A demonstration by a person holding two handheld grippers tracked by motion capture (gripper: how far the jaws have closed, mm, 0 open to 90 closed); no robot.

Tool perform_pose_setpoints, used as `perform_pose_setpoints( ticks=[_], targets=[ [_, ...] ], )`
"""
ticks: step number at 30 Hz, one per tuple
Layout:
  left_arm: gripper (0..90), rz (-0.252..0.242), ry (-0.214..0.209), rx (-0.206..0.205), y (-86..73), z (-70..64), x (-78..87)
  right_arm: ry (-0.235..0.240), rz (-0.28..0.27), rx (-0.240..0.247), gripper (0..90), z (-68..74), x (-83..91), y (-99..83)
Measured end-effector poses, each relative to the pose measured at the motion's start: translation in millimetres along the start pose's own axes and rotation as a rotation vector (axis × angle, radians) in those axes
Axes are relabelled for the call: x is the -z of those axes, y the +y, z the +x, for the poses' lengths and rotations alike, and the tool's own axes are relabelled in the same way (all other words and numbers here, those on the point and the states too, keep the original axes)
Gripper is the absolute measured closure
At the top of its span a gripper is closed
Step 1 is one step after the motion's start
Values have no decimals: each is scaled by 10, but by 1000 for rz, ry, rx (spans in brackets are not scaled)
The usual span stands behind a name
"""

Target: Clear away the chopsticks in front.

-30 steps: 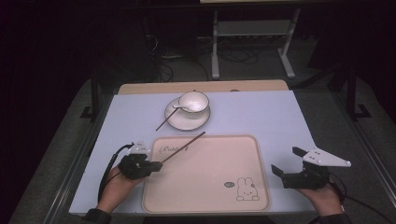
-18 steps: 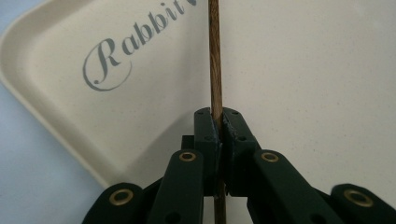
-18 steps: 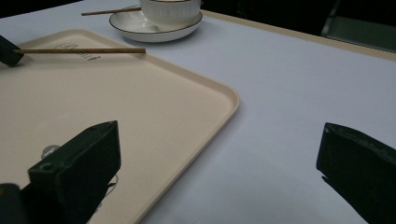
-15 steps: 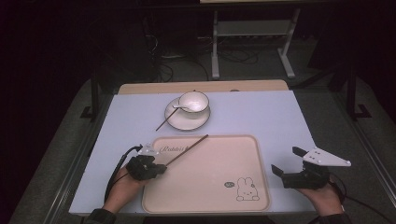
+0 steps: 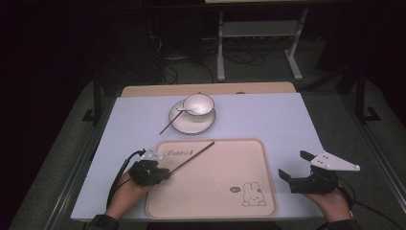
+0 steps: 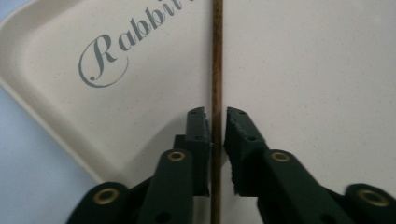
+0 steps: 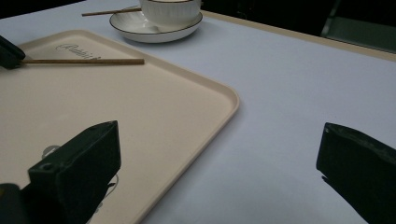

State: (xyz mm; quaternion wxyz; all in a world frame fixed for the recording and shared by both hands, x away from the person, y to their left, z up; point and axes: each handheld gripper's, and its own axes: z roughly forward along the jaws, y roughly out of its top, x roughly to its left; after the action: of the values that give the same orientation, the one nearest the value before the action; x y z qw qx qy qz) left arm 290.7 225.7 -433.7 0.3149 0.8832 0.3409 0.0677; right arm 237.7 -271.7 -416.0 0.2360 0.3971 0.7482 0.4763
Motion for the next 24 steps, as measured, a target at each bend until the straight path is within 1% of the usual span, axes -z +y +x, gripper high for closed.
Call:
perform_pose_setpoints(
  ticks=[3, 4, 5, 6, 8, 9, 10, 11, 12, 13, 14, 15, 16, 17, 20, 21, 22, 23, 24],
  targets=[
    [733, -3, -1, 1, -2, 3, 0, 0, 1, -1, 0, 0, -1, -1],
    [733, -5, 1, 3, -2, 6, 1, 0, 1, -2, 0, 0, -1, -1],
    [701, -6, 4, 7, -1, 7, 1, 0, 1, -1, 0, 0, -1, 0],
    [634, -4, 7, 13, 3, 19, 5, 1, 1, 0, 0, 0, 0, -1],
    [568, -13, 4, 17, 7, 27, 15, 0, 1, 0, 0, 0, 1, -1],
    [568, -31, -6, 27, 16, 38, 29, 0, 1, 0, 0, 0, 1, -1],
    [483, -56, -17, 39, 49, 73, 60, 0, -1, -1, 0, -1, 4, -2],
    [428, -56, -17, 39, 49, 73, 60, 0, -1, -1, 0, -1, 4, -2],
    [428, -67, -15, 45, 70, 93, 68, 0, 0, -2, 0, -2, 3, -3],
    [363, -75, -13, 48, 93, 119, 74, 0, 2, -4, 0, -1, 3, -3],
    [260, -77, -16, 58, 146, 183, 71, 0, 1, -5, 0, -3, 2, -2],
    [218, -77, -16, 58, 146, 183, 71, 0, 1, -5, 0, -3, 2, -2],
    [218, -69, -15, 59, 173, 209, 62, 0, 1, -6, 0, -3, 2, -2],
    [187, -63, -13, 52, 201, 233, 55, 0, 1, -6, 0, -3, 2, -2],
    [142, -72, -10, 39, 300, 280, 39, 1, -3, -7, 0, -5, 5, -2],
    [142, -72, -7, 31, 340, 295, 39, 1, -3, -7, 0, -5, 5, -2],
    [122, -79, -2, 24, 424, 325, 30, 2, -3, -7, 0, -7, 6, -3],
    [117, -79, -2, 24, 424, 325, 30, 2, -3, -7, 0, -7, 6, -3],
    [117, -82, 2, 17, 479, 347, 28, 3, -4, -7, 0, -7, 6, -4]
  ],
)
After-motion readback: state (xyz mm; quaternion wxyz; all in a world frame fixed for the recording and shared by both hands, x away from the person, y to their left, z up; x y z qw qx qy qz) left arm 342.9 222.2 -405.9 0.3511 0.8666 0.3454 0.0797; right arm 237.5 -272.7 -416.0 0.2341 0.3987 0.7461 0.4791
